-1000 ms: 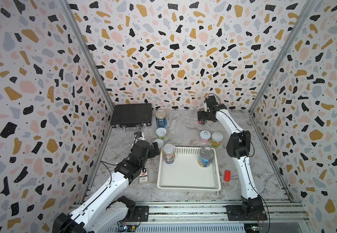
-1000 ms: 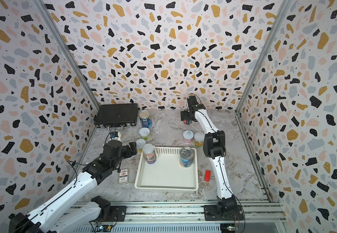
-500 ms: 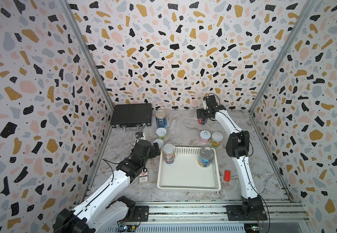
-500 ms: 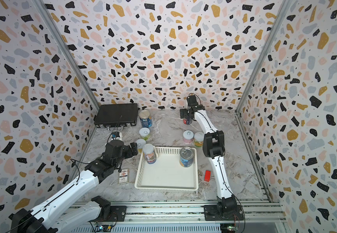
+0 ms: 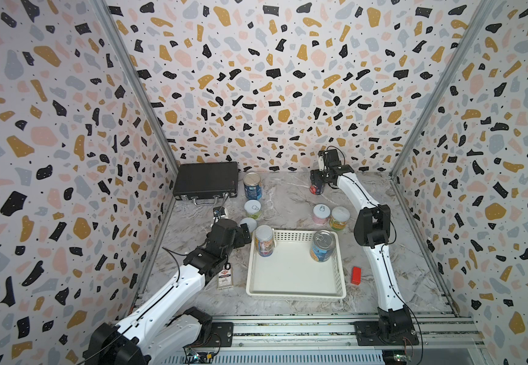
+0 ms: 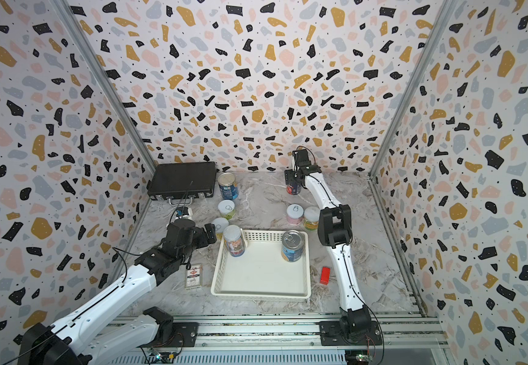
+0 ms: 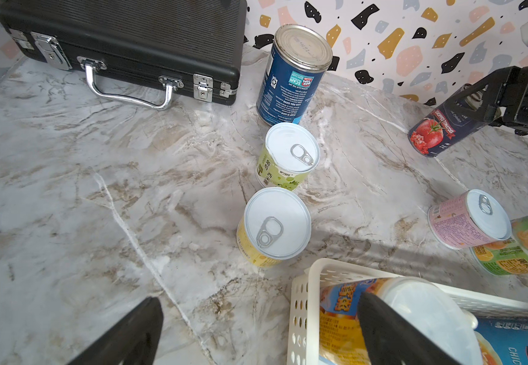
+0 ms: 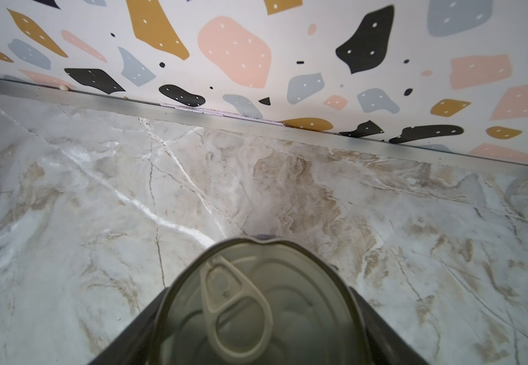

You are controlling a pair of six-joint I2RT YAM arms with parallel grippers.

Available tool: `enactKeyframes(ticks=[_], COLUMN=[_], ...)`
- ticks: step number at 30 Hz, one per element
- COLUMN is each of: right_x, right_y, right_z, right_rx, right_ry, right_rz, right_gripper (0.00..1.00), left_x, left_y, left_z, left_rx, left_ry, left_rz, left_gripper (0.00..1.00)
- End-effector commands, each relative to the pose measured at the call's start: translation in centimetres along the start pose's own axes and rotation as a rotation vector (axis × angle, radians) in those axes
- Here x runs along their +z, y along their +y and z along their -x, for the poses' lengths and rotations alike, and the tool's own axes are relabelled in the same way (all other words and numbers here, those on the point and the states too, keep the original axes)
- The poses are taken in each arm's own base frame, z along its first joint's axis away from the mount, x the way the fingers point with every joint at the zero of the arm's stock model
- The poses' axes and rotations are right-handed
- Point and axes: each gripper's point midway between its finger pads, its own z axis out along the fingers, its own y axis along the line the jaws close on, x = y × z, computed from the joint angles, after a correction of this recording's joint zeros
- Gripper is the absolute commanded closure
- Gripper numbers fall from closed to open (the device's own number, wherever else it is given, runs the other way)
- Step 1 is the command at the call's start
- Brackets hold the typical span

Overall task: Put the canned food in the basket
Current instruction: Pick up the canned food from the center of the board.

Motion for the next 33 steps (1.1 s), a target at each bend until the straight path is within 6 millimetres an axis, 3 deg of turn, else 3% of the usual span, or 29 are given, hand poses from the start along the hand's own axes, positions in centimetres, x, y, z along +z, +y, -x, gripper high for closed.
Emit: enactKeyframes(ticks=[1,11,21,28,33], right_x=[-3.1,-10.3,-17.7,-22.4,-27.0], right_y=[0.6,1.4,5.0,7.9,9.6], right_z=[2.6,6.2,8.8,9.0,8.2], right_rx=[0.010,0.063,0.005,-0.011,-0.021], right_ry=[-0.047,-0.181,-0.293,-0.350,-0.351], right_rz=[0.020,0.014,0.005,0.044,0.067], right_gripper=[0.55,0.66,0.70,0.70,0.72], left_x=[-0.5,-0.5,0.8,1.2,0.8], left_y=[-0.9,-1.1,-1.2,-0.7,0.8], left_z=[2.0,2.5,2.3,1.9,2.2], left_rx=[-0.020,-0.033,-0.051,-0.082,-0.125], left_ry=[-0.047,-0.069,-0.025,0.011,0.005], left_rz=[-0.028,-0.040,-0.016,0.017,0.104], left_gripper=[0.00,0.00,0.00,0.00,0.00])
